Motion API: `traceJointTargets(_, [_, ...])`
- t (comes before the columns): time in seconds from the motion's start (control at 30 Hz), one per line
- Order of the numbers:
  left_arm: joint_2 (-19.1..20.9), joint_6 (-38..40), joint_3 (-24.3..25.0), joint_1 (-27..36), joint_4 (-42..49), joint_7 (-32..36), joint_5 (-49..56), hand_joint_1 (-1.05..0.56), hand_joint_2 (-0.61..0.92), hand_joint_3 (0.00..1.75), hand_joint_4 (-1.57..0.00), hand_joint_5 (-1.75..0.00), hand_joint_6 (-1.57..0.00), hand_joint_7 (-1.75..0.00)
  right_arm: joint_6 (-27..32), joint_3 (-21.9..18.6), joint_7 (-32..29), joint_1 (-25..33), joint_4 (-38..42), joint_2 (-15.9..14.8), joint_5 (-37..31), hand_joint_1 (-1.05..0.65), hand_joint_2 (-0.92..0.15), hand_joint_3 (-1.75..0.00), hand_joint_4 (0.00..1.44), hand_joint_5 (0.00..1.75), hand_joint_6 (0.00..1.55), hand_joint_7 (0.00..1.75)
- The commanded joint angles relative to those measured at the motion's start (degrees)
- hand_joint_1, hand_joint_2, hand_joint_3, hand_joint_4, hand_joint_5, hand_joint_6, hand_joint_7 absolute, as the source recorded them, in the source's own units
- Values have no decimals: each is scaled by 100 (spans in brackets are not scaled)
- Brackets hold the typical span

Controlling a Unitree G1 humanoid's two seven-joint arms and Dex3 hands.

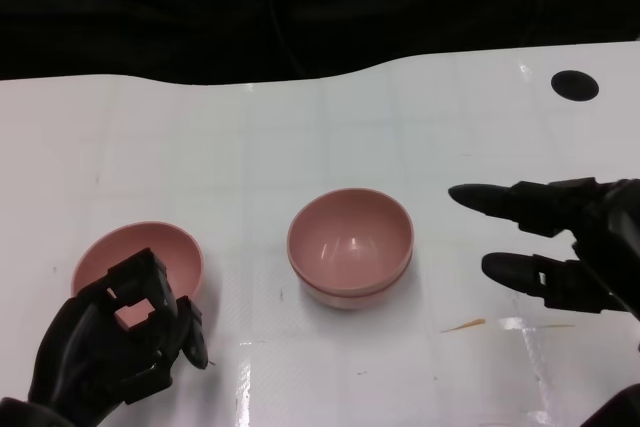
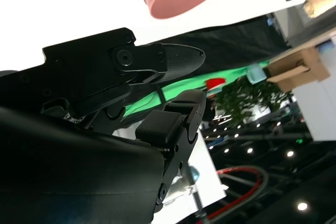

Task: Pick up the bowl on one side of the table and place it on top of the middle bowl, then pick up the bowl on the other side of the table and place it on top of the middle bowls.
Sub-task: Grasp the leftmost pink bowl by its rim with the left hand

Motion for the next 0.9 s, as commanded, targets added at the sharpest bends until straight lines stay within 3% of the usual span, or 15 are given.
traceJointTargets(0.03, [55,-64,37,63,-24,33,51,0,63,120,-82,-175,-69,-167,-194,-198,-5,199,105,-28,305,-61,-92,-33,100,0,79,2])
traceJointTargets(0.2, [52,-121,46,44,19,3,46,0,63,121,-82,-175,-69,-167,-314,-282,66,263,197,27,474,-61,-92,-33,99,0,79,2])
traceJointTargets(0.3, [65,-151,67,3,60,19,56,-1,62,120,-83,-175,-69,-167,-339,-414,573,606,269,44,1659,-57,-92,-28,92,0,77,1])
traceJointTargets(0.43, [82,-233,72,3,65,49,112,-2,61,120,-83,-175,-69,-166,-246,-489,1203,797,248,31,2443,-49,-92,-19,81,0,72,0])
traceJointTargets(0.87, [67,-250,90,-1,73,41,144,-2,60,121,-83,-175,-70,-165,-230,-790,1698,819,212,281,2527,-48,-92,-17,79,0,71,0])
traceJointTargets(0.9, [63,-548,84,55,-12,186,366,-2,60,121,-83,-175,-70,-165,-485,-843,1776,874,583,409,2860,-48,-92,-17,79,0,71,0])
